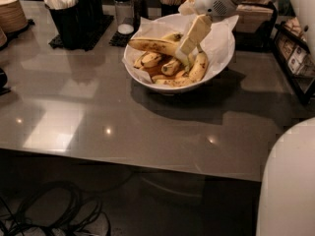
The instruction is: Pick banana from white bowl
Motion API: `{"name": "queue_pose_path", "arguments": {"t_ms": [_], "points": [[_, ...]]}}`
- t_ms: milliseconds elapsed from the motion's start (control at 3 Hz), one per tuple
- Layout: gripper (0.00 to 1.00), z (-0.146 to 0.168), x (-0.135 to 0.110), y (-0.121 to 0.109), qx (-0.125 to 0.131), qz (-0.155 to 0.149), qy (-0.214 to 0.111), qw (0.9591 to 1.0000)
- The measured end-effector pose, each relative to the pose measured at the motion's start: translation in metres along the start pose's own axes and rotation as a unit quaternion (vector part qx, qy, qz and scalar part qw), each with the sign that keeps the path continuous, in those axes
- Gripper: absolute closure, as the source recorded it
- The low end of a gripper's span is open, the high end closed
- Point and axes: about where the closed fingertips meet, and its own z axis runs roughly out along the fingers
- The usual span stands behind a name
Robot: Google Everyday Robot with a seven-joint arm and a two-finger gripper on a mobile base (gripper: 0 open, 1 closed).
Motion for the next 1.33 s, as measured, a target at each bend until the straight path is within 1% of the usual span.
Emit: {"name": "queue_pose_path", "arguments": {"t_ms": [333,667,1000,1333], "points": [[0.0,0.02,0.014,0.0,-0.018,0.024,0.005,0.9995],[0.0,0.022,0.016,0.0,-0.02,0.026,0.005,0.9994],[0.1,0.022,0.016,0.0,-0.02,0.026,0.005,0.9994],[0.04,0.034,0.017,-0.004,-0.025,0.034,0.001,0.9991]]}}
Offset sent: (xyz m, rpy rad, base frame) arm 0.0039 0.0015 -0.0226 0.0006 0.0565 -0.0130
